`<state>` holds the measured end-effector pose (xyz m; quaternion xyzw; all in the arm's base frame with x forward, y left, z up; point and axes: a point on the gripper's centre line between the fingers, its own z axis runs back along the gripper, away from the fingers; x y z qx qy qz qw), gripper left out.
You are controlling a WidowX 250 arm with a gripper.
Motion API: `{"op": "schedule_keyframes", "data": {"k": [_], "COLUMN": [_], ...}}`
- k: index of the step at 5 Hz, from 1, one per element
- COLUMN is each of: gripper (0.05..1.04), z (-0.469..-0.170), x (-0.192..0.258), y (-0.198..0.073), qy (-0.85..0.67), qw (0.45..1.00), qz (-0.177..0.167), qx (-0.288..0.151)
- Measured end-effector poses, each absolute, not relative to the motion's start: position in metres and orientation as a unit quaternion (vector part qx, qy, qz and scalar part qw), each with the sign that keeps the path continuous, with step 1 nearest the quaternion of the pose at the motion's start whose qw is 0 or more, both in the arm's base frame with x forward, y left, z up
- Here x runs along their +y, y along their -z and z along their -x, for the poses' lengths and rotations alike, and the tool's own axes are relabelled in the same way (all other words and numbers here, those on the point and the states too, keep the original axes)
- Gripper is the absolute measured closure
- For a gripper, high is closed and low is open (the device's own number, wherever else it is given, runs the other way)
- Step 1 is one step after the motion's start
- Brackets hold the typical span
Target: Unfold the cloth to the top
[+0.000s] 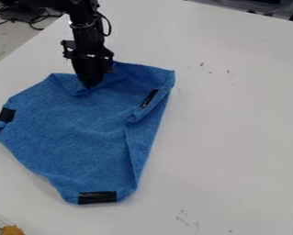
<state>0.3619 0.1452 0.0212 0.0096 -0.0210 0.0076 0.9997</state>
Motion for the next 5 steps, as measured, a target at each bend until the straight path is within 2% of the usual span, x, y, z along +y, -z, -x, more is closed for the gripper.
{"op": "schedule_keyframes", "data": {"k": [1,2,3,4,5], "gripper": [0.928,1.011,1.017,1.017,1.017], "z": [-0.367,-0.369,-0.371,-0.390,-0.412], "x": [0.146,0.147,0.149,0.152,0.158], "y": [-0.024,-0.027,-0.037,-0.067,-0.044], "qy": [-0.003,0.003,0.011,0.056,0.115], "qw": [1.000,0.999,0.999,0.996,0.992], "qz": [-0.008,-0.009,-0.034,-0.069,-0.051], "qx": [-0.030,-0.032,-0.012,-0.018,0.000]}}
